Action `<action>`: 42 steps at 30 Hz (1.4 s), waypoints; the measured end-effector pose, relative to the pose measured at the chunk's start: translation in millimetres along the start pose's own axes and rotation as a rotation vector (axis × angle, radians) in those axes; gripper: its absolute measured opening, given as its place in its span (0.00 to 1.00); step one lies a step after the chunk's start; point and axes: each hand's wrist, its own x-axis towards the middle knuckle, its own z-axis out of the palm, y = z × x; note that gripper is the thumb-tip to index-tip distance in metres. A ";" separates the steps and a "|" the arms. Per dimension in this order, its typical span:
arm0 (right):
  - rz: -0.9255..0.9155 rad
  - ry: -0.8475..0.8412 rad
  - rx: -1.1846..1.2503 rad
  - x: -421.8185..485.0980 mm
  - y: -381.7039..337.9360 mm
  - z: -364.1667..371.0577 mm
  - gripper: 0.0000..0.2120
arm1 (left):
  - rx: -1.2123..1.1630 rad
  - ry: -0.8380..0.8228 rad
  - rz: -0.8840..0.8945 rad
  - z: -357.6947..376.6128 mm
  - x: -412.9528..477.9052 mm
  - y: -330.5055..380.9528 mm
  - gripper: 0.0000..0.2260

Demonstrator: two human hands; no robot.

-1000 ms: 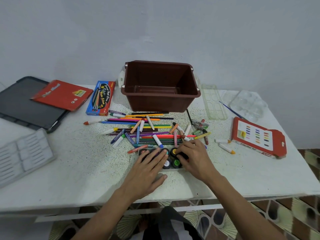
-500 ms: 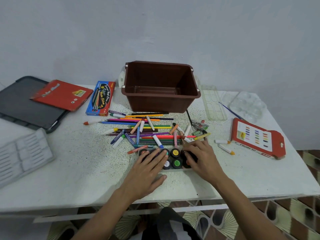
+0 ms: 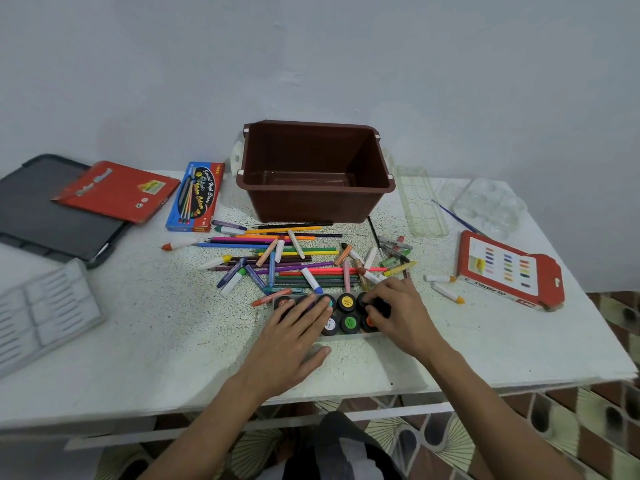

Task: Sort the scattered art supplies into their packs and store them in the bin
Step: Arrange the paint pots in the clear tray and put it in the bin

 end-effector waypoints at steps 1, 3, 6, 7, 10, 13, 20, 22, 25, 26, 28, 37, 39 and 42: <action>0.020 -0.002 0.011 0.0 -0.6 1.2 0.05 | -0.004 0.001 -0.001 0.2 0.0 0.0 0.28; 0.040 0.006 0.027 -0.8 -1.7 2.6 0.05 | -0.006 -0.001 0.000 0.4 0.2 -0.5 0.28; 0.054 0.010 0.055 -2.0 -0.2 2.3 0.04 | -0.006 0.000 0.003 0.8 0.4 -0.7 0.28; 0.062 0.005 0.063 -2.1 0.5 1.6 0.04 | -0.006 0.002 0.004 1.0 0.4 -0.7 0.28; 0.064 -0.016 0.079 -2.5 2.0 -0.2 0.04 | -0.008 0.004 0.004 1.4 0.0 -0.6 0.28; 0.068 -0.045 0.095 -1.1 3.0 -2.2 0.04 | -0.009 0.007 0.002 1.9 0.1 -0.8 0.27; 0.090 -0.125 0.180 3.0 1.2 -7.4 0.08 | -0.017 0.002 -0.006 3.1 -0.6 -0.5 0.27; 0.092 -0.135 0.203 3.2 2.9 -8.3 0.09 | -0.016 -0.003 -0.007 2.8 -0.1 -0.5 0.28; 0.094 -0.145 0.237 2.4 4.0 -9.0 0.11 | -0.005 -0.004 -0.007 2.7 0.1 -0.1 0.28; 0.090 -0.148 0.247 2.5 4.0 -9.1 0.12 | -0.003 -0.005 -0.006 2.6 0.0 0.0 0.28; 0.086 -0.156 0.266 3.5 4.6 -9.3 0.13 | -0.004 -0.004 -0.005 2.2 0.3 -0.2 0.28; 0.098 -0.160 0.319 1.9 11.0 -6.8 0.13 | -0.028 0.021 0.005 2.2 -0.5 -0.7 0.27; 0.096 -0.139 0.307 1.8 13.1 -4.0 0.12 | -0.037 0.025 0.007 2.2 -0.4 -0.6 0.27; 0.027 -0.102 0.206 -1.5 13.5 0.8 0.07 | -0.035 0.025 0.006 2.0 -0.6 -0.8 0.27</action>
